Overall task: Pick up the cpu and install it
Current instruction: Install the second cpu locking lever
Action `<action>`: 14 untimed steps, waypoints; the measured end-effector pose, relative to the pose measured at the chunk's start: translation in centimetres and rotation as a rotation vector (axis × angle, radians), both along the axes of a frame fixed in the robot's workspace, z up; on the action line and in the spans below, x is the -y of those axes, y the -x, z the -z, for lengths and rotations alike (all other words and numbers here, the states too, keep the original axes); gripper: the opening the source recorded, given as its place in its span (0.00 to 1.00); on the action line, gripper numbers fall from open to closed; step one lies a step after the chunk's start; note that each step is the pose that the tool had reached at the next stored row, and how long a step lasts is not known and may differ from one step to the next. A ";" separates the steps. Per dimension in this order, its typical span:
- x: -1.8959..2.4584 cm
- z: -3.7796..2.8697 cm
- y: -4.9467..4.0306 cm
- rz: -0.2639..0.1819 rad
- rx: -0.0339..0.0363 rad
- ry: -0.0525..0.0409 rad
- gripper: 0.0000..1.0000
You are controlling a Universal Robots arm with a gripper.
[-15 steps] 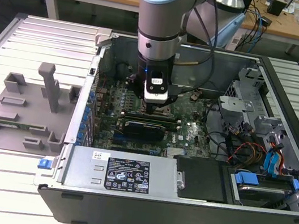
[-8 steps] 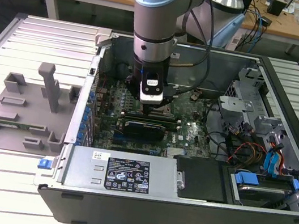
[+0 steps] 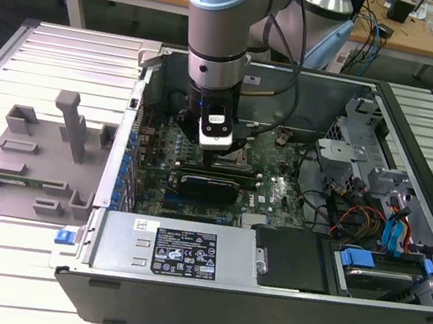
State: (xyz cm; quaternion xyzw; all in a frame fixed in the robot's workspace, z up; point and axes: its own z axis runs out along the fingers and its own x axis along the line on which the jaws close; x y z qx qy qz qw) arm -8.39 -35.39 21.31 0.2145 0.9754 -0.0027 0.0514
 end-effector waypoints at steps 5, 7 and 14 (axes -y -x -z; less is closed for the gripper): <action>0.01 0.55 0.40 0.000 0.0070 -0.0201 0.11; 0.01 0.64 0.51 0.000 0.0096 -0.0306 0.11; 0.07 0.93 1.23 0.000 0.0266 -0.0740 0.11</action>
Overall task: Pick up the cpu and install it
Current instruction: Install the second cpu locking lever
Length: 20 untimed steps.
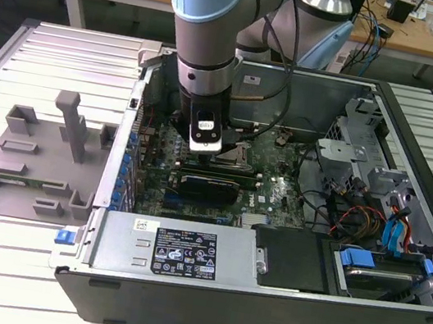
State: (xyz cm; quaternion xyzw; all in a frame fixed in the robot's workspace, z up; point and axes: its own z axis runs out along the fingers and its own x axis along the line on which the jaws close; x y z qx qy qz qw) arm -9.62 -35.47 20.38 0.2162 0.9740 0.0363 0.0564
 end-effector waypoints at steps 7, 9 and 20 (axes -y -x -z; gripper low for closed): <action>0.01 -2.22 0.02 0.000 0.0010 -0.0043 0.11; 0.00 -3.93 0.00 0.000 0.0010 -0.0045 0.11; 0.06 -4.96 -1.98 -0.060 -0.0066 -0.0041 0.11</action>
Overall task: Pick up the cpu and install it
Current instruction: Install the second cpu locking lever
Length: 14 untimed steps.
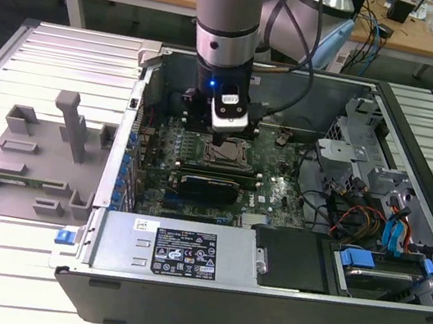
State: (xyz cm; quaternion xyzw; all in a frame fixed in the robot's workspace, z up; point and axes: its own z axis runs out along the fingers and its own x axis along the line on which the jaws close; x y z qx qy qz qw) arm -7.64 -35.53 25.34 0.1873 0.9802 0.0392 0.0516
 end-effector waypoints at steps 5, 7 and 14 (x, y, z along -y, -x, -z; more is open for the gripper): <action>1.77 0.03 -0.62 -0.010 -0.0135 0.0006 0.11; 1.87 0.09 -0.86 -0.017 -0.0160 0.0007 0.11; 1.86 0.94 -1.00 -0.079 -0.0163 0.0014 0.11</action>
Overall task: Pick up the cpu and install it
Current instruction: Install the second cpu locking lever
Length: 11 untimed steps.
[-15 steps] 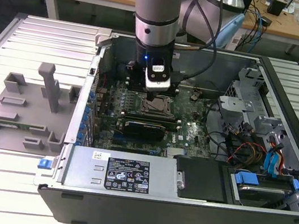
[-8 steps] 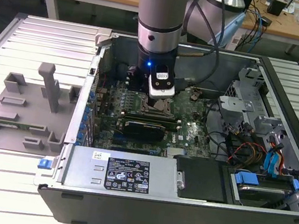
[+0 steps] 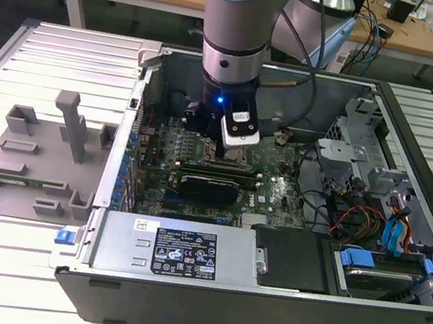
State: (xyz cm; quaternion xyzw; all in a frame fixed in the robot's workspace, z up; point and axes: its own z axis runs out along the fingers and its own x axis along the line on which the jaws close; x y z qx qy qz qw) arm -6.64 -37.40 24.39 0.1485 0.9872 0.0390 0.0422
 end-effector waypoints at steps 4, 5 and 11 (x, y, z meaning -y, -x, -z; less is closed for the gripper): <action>-0.12 0.38 0.33 0.000 0.0000 0.0000 0.11; -0.12 0.42 0.37 0.000 0.0001 -0.0002 0.11; -0.14 1.96 1.33 0.000 0.0000 -0.0001 0.11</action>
